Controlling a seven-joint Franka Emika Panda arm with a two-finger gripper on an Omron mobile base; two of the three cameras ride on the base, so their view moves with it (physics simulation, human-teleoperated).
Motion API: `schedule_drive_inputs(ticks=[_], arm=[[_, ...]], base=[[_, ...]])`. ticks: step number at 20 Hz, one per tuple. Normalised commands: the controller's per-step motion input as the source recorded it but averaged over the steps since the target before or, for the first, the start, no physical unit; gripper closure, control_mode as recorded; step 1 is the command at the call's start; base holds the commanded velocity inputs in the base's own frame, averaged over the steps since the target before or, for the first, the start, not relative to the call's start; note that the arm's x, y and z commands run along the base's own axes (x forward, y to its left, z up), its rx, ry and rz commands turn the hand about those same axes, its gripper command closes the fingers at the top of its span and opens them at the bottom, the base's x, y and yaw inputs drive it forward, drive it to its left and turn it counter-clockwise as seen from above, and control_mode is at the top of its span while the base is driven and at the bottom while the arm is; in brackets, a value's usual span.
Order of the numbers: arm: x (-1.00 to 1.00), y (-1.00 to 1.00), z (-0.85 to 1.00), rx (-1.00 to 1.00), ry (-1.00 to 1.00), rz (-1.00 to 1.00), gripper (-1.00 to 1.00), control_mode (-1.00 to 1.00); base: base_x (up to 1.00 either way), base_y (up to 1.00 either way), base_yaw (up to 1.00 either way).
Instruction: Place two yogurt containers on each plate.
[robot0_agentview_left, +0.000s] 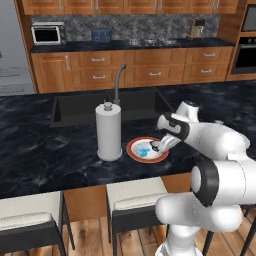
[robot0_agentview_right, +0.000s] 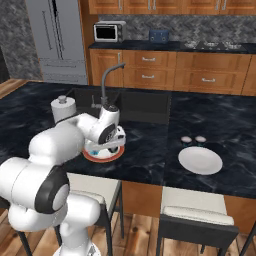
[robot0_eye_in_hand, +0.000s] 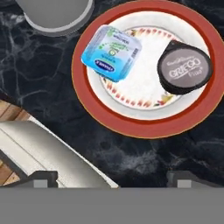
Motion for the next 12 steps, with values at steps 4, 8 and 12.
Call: schedule_drive_inputs(ticks=[4,8,12], arm=[[-0.69,0.20,0.56,0.00,0.00,-0.31,-1.00,-1.00],[-0.18,0.33,1.00,-0.01,0.06,-0.37,-1.00,-1.00],[-0.92,-0.14,0.70,0.03,0.01,-0.19,-1.00,-1.00]], base=[[0.00,0.00,0.00],[0.00,0.00,0.00],[0.00,0.00,0.00]])
